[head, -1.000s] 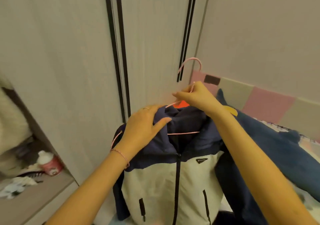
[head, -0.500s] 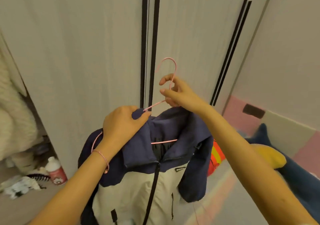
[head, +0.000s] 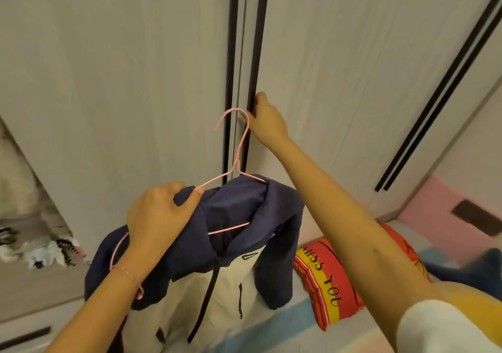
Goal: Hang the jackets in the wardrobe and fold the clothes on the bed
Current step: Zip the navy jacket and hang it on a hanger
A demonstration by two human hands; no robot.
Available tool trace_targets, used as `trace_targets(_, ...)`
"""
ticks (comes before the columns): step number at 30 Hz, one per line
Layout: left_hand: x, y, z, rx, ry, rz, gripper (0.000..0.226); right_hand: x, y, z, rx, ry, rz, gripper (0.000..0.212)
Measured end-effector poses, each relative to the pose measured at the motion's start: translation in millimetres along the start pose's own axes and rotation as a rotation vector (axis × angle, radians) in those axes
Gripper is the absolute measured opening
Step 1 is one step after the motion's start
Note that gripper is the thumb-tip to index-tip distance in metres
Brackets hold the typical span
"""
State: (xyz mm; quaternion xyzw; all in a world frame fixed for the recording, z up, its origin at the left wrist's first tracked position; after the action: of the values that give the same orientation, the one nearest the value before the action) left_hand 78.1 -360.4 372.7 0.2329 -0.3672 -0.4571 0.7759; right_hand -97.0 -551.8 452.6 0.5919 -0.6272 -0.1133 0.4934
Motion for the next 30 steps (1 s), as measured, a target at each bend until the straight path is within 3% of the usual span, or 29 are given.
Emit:
trace_targets(5, -8.8, 9.3, 5.5, 0.015, -0.003, 0.025, 0.035, 0.9, -4.4, 1.3, 0.075, -0.055, 0.011, 0.014)
trace_targets(14, -41.3, 13.5, 26.9, 0.013, -0.076, -0.044, 0.035, -88.1, 60.7, 15.3, 0.103, -0.101, 0.060, 0.019)
trace_targets(20, -49.0, 0.6, 66.4, -0.010, -0.276, -0.113, 0.031, -183.4, 143.5, 82.4, 0.184, -0.270, 0.342, 0.029)
trace_targets(24, -51.0, -37.6, 104.5, -0.084, -0.396, -0.247, 0.038, -224.2, 192.4, 127.4, 0.113, -0.409, 0.452, 0.055)
trace_targets(30, -53.7, -80.6, 155.9, -0.040, -0.524, -0.260, 0.037, -245.2, 232.8, 182.7, -0.089, -0.481, 0.454, 0.040)
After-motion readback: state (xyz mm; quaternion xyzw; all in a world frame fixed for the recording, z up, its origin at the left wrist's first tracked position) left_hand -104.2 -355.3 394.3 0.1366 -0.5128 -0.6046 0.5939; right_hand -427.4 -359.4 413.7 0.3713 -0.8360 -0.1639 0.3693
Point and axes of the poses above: each hand's wrist, its own x-axis towards the middle knuckle, its own y-axis out of the back of the hand, z = x × y, the point moved 5 cm from there along x, towards the middle knuckle, and after that the axes turned 2 degrees about y, right-handed, at the moved point
